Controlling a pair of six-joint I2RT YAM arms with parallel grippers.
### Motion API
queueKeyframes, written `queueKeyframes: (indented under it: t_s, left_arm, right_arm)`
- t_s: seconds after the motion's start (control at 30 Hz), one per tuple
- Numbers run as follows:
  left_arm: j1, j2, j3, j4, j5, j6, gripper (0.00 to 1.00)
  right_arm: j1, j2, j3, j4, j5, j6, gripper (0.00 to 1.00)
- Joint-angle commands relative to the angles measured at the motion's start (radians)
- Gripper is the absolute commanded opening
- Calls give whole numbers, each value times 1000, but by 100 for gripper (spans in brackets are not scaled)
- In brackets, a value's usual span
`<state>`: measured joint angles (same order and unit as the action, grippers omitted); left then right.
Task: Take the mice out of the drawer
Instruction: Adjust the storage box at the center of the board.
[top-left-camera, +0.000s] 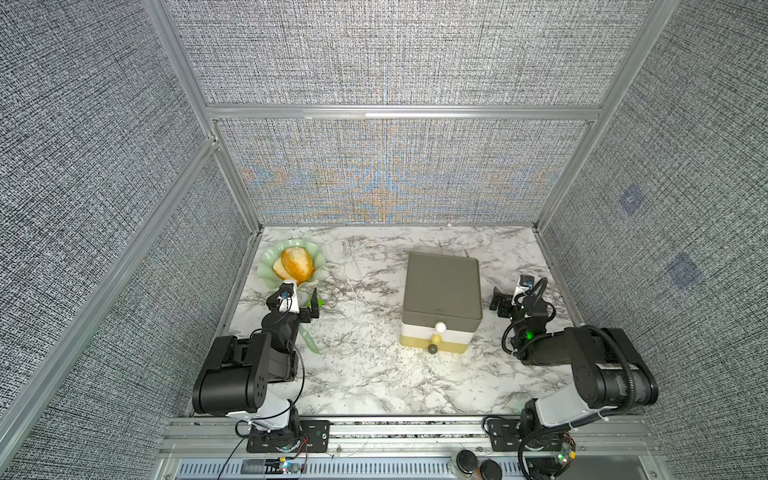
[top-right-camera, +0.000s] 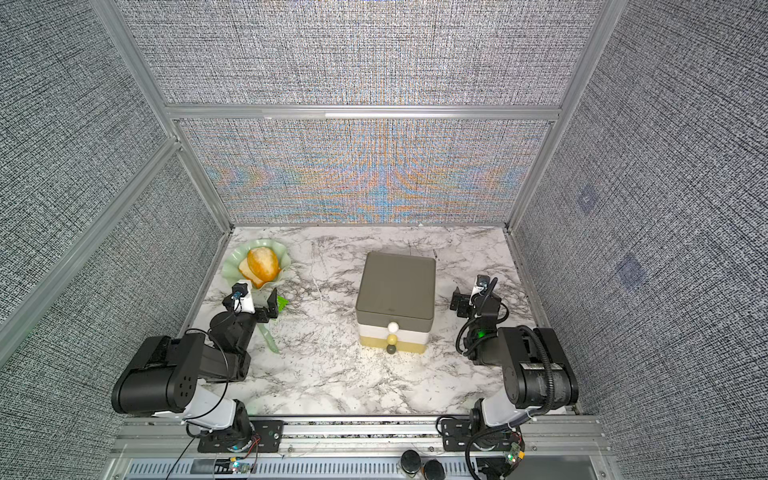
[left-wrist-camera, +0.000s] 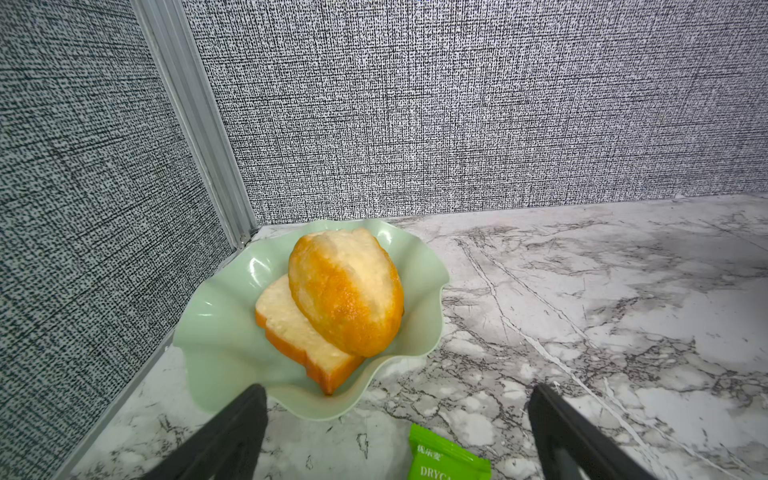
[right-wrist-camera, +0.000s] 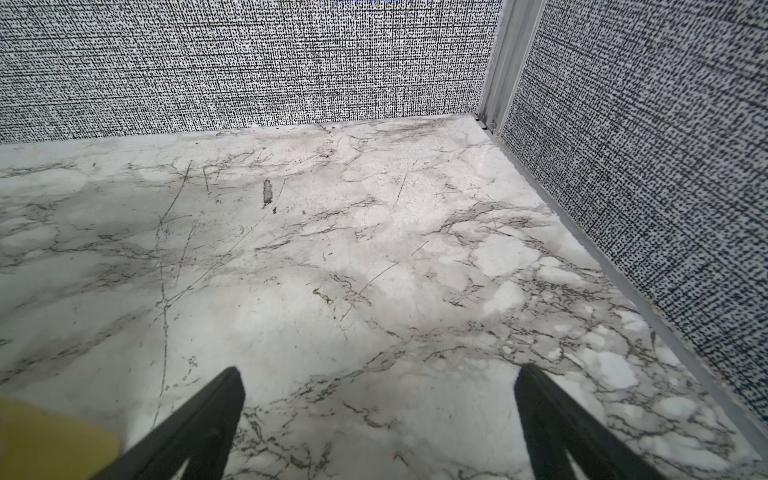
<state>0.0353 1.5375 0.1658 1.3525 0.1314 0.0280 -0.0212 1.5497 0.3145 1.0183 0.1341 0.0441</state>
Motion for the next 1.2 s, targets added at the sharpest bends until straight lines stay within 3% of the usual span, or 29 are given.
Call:
queueKeyframes:
  t_s: [0.0, 0.43, 0.53, 0.67, 0.77, 0.83, 0.9, 1.0, 1.07, 1.17]
  left_arm:
    - [2, 0, -1, 11, 9, 6, 99]
    - [1, -6, -16, 36, 0, -1, 99]
    - [1, -63, -65, 79, -40, -13, 99]
    - [1, -182, -77, 1, -36, -9, 99]
    - [1, -306, -33, -187, -34, -23, 99]
    - [1, -397, 23, -362, -94, -118, 99]
    - [2, -474, 90, -529, -143, -236, 99]
    - [1, -545, 132, -655, -246, -428, 99]
    - [1, -588, 119, -708, -303, -539, 100]
    - [3, -637, 101, -750, -287, -625, 99]
  right_arm:
    - [0, -4, 1, 20, 7, 0, 99]
    - [-4, -11, -11, 39, -15, 5, 99]
    - [-8, -69, -52, 62, -17, 7, 99]
    - [-9, -188, -33, -75, -11, 16, 99]
    - [-9, -291, 21, -255, 1, 42, 99]
    - [-9, -356, 66, -369, 2, 77, 99]
    - [-11, -418, 133, -534, 31, 212, 99]
    - [-19, -483, 248, -861, 52, 396, 99]
    - [-23, -506, 253, -933, 55, 489, 99]
    - [-35, -546, 305, -1071, -32, 505, 99]
